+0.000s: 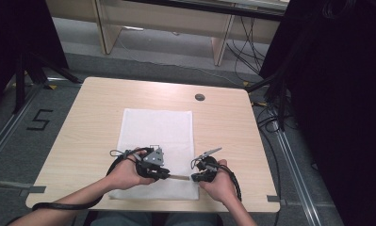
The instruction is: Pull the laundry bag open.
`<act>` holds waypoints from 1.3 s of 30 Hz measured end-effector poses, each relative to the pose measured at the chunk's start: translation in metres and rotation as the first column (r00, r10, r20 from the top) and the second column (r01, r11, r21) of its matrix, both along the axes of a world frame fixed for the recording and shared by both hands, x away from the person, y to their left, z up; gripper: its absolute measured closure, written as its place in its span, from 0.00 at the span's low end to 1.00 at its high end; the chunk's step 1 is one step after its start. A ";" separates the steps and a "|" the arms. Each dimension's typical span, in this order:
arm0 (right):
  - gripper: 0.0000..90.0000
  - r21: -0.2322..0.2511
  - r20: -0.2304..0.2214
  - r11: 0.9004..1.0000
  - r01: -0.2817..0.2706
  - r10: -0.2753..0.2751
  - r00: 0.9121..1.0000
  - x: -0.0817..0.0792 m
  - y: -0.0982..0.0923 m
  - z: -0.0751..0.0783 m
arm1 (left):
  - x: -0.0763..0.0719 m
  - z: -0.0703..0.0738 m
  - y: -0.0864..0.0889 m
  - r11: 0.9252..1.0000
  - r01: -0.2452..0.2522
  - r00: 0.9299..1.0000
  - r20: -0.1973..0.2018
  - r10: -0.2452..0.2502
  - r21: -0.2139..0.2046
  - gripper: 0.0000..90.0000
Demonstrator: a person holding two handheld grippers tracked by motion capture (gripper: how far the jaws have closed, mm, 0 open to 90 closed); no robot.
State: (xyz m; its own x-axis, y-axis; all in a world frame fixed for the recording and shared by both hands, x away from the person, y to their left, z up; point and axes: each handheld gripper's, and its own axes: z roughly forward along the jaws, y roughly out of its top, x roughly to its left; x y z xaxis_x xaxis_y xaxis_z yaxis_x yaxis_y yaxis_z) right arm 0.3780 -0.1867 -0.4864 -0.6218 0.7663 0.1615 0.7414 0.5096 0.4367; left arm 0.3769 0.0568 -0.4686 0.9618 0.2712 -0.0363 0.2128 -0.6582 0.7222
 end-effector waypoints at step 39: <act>1.00 -0.002 -0.008 1.000 0.008 -0.008 1.000 -0.001 0.000 0.000 | -0.004 0.001 0.007 1.000 -0.015 1.000 -0.011 0.015 -0.012 0.91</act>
